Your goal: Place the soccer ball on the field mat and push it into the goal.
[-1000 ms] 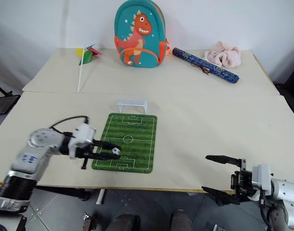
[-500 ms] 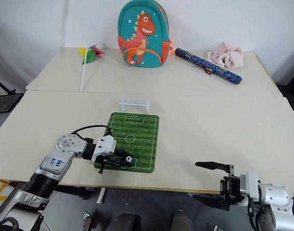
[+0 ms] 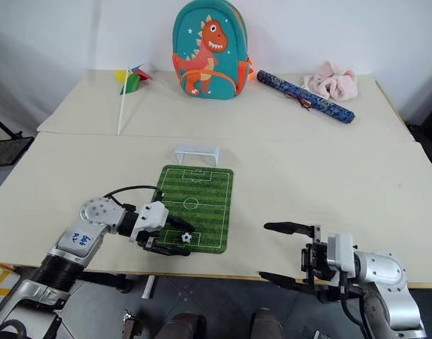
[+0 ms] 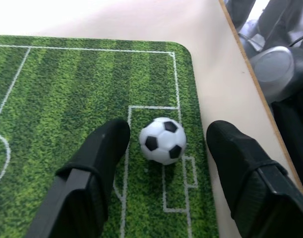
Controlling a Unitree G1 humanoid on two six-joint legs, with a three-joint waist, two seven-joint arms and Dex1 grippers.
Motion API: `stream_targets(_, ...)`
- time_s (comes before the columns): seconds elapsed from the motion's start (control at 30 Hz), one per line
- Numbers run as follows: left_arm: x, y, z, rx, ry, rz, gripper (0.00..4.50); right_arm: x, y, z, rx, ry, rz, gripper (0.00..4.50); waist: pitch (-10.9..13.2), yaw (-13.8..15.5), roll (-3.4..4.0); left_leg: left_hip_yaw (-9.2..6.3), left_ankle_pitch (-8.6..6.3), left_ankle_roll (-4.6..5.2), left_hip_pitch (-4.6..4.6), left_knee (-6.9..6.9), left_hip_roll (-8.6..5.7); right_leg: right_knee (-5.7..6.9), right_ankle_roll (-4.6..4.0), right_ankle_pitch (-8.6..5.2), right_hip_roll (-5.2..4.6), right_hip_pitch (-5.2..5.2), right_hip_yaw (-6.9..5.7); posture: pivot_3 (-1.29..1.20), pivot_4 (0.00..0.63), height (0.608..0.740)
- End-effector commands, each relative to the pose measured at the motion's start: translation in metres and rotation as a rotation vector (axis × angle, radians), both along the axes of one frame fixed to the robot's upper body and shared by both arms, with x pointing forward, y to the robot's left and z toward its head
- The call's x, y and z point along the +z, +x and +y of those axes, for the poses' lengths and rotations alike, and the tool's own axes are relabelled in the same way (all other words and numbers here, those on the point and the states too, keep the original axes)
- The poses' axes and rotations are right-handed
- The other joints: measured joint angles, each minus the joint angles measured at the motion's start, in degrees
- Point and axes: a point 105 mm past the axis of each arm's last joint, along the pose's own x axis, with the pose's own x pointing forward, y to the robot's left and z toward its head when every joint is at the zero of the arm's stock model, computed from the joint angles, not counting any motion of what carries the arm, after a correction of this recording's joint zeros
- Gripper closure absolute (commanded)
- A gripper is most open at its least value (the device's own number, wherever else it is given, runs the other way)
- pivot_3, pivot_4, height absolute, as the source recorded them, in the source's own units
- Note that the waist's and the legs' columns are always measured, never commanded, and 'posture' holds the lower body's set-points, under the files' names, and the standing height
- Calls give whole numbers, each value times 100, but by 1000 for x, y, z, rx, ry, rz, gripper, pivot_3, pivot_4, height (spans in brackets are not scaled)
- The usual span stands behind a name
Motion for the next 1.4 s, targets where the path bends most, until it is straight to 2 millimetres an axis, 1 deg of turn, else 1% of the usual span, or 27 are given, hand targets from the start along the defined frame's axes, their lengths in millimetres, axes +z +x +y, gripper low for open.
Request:
stream_targets(0.03, 2, -2, 2, -8, -5, -22, 1490, 10, -2, 5, 9, 3, -20, 0, 0, -1, 0, 0, 0, 0, 0, -1, 0, 0, 0, 0, 0, 0, -1, 0, 150, 740)
stream_targets(0.13, 5, -3, 4, -8, -24, -30, 1490, 11, -2, 8, 14, 4, -6, 0, 0, -2, 0, 0, 0, 0, 0, -2, 0, 0, 0, 0, 0, -1, 0, 0, 150, 740)
stream_targets(0.2, 11, 0, 3, 10, -62, -46, 1490, 11, -3, 10, 17, 5, 0, 0, 0, -11, 0, 0, 0, 0, 0, -2, 0, 0, 0, 0, 0, -2, 0, 0, 150, 740)
stream_targets(0.33, 30, -2, 2, -1, -185, -54, 1490, 11, -3, 14, 23, 9, 16, 0, 0, -11, 0, 0, 0, 1, -1, 0, 1, 1, 0, 0, 0, -2, 0, 0, 150, 740)
stream_targets(0.43, 39, -8, 5, -24, -234, -75, 1490, 10, -3, 15, 24, 10, 24, 0, 0, -17, 0, -7, 0, 1, -1, -2, 1, 0, 0, 0, 0, -3, 0, 0, 150, 740)
stream_targets(0.53, 56, -14, 17, 5, -286, -100, 1490, 9, -3, 14, 23, 9, 33, 0, 0, -29, 0, -14, 0, 0, -1, -3, 1, -1, 0, 0, 0, -4, 1, 0, 150, 740)
stream_targets(0.57, 62, -20, 28, 16, -288, -85, 1490, 11, -1, 14, 20, 7, 26, 0, 1, -35, -2, -19, 0, 0, -1, -5, 3, -1, 0, 0, 0, -5, 3, 0, 150, 740)
stream_targets(0.6, 64, -27, 38, 34, -272, -70, 1490, 14, 1, 12, 9, 11, 18, 0, 3, -57, -4, -20, 0, 0, -1, -5, 3, -1, 0, 0, 0, -7, 3, 0, 150, 740)
stream_targets(0.63, 65, -31, 45, 45, -259, -59, 1490, 16, 3, 11, 1, 14, 14, 0, 3, -82, -5, -18, 0, 0, -1, -9, 7, -1, -1, 0, 1, -9, 6, 0, 150, 740)
stream_targets(0.67, 62, -37, 50, 48, -242, -38, 1490, 17, 3, 10, -4, 13, 7, 0, 4, -80, -3, -17, 0, 0, 1, -11, 10, 0, -2, 0, 3, -10, 8, 0, 150, 740)
stream_targets(0.7, 54, -41, 56, 62, -220, -34, 1664, 16, 4, 9, -12, 11, 2, 0, 5, -63, 0, -18, 0, 0, 1, -11, 10, -1, -2, 0, 2, -10, 7, 0, 150, 740)
stream_targets(0.77, 36, -54, 64, 78, -192, 35, 2068, 16, 6, 7, -34, 19, 4, 0, 3, -28, 6, -17, -2, 3, 3, -11, 6, -6, -3, 0, -1, -7, 9, 0, 150, 740)
stream_targets(0.8, 30, -56, 64, 86, -192, 37, 2360, 16, 6, 7, -41, 21, 6, 0, 4, -21, 6, -17, -3, 6, 3, -11, 5, -7, -3, 0, -4, -6, 10, 0, 150, 740)
stream_targets(0.87, 19, -62, 58, 91, -204, 57, 2929, 15, 8, 6, -59, 24, 2, 0, 6, 27, 2, -21, -5, 9, -3, -10, 2, -12, -3, 1, -8, -5, 7, 0, 150, 740)
stream_targets(0.93, 8, -72, 51, 85, -214, 94, 3596, 17, 10, 4, -82, 35, -10, 0, 6, 69, 1, -26, -6, 9, -7, -8, 1, -19, -3, 1, -8, -5, 4, 0, 150, 740)
stream_targets(1.03, -4, -84, 39, 61, -218, 91, 4487, 19, 10, 1, -97, 33, -14, 0, 6, 76, 1, -23, -6, 10, -7, -12, -1, -25, -2, 2, -8, -5, 7, 0, 150, 740)
stream_targets(1.1, -6, -86, 34, 61, -229, 79, 4487, 18, 10, 0, -101, 28, -12, 0, 6, 87, 1, -23, -7, 10, -8, -13, 0, -26, -2, 2, -8, -5, 4, 0, 150, 740)
stream_targets(1.2, -5, -74, 21, 110, -275, 72, 4487, 16, 9, -2, -116, 24, -7, 0, 6, 126, 3, -21, -7, 10, -7, -10, -1, -26, -2, 2, -7, -4, 4, 0, 150, 740)
stream_targets(1.4, -10, -60, 10, 105, -235, 63, 4487, 5, 5, -5, -111, -7, 11, 0, 6, 106, 2, -15, -7, 12, -6, -11, -3, -26, 2, 4, -6, -4, 6, 0, 150, 740)
